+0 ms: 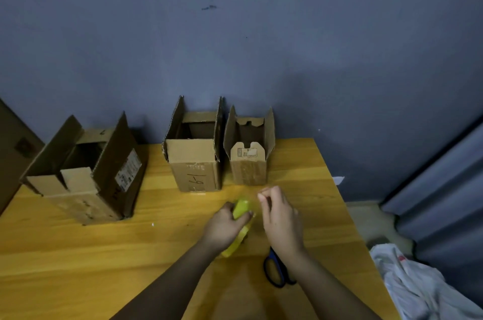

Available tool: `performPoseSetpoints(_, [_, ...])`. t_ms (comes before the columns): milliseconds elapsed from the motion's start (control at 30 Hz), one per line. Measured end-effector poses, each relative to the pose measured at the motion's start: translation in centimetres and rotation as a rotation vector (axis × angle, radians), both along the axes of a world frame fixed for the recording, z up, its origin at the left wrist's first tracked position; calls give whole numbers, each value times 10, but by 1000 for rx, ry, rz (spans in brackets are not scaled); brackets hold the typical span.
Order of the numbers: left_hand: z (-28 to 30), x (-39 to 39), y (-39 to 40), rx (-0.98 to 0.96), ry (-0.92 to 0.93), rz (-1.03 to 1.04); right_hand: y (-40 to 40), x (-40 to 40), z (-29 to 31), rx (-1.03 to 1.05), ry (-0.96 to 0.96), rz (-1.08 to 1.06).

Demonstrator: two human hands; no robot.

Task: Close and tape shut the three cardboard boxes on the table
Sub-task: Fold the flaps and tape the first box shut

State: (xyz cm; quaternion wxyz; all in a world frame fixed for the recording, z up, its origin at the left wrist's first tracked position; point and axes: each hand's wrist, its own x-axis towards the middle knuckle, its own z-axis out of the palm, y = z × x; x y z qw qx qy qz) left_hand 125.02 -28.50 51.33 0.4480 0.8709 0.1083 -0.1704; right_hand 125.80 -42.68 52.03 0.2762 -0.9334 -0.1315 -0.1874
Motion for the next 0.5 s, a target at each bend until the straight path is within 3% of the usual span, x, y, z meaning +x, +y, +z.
performPoseSetpoints(67, [2,2,1,-313,109,119,4,4,2,-35,-33,64])
performPoseSetpoints(133, [6,-1,0,-422,183,128,2,8,4,9,6,51])
performPoseSetpoints(200, [10,-5,-2,-499,223,120,-6,16,1,136,166,37])
performPoseSetpoints(367, [2,-18,1,-465,177,74,-18,30,1,363,461,40])
performPoseSetpoints(500, [-6,-31,-2,-465,101,77,-19,28,-1,403,439,23])
